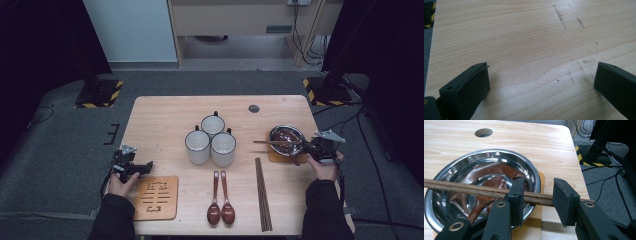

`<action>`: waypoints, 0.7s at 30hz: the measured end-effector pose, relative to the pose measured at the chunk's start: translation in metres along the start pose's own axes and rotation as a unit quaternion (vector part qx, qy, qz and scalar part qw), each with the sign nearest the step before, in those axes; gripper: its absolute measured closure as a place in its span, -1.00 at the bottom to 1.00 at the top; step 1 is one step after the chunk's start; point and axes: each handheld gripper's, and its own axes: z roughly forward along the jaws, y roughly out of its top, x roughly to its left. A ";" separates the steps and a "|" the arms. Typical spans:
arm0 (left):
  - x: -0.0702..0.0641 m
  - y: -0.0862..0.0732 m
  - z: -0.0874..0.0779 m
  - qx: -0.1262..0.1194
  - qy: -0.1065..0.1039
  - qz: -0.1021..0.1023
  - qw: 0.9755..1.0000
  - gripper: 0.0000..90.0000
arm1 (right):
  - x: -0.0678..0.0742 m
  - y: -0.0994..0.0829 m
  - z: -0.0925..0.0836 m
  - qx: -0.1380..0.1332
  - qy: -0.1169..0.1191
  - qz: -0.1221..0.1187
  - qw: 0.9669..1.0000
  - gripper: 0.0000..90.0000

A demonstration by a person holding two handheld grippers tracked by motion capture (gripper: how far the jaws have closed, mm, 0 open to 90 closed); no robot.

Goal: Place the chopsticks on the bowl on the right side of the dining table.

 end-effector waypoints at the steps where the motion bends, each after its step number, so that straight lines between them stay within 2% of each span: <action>1: 0.000 0.000 0.000 0.000 0.000 0.000 1.000 -1.00 | 0.000 0.000 0.001 0.002 -0.001 -0.001 1.000 0.36; 15: 0.000 0.000 0.000 0.000 0.000 0.000 1.000 -1.00 | 0.003 -0.002 0.003 0.008 0.000 -0.010 1.000 0.36; 21: 0.000 0.000 0.000 0.000 0.000 0.000 1.000 -1.00 | 0.004 0.001 -0.001 -0.002 0.006 -0.005 1.000 0.35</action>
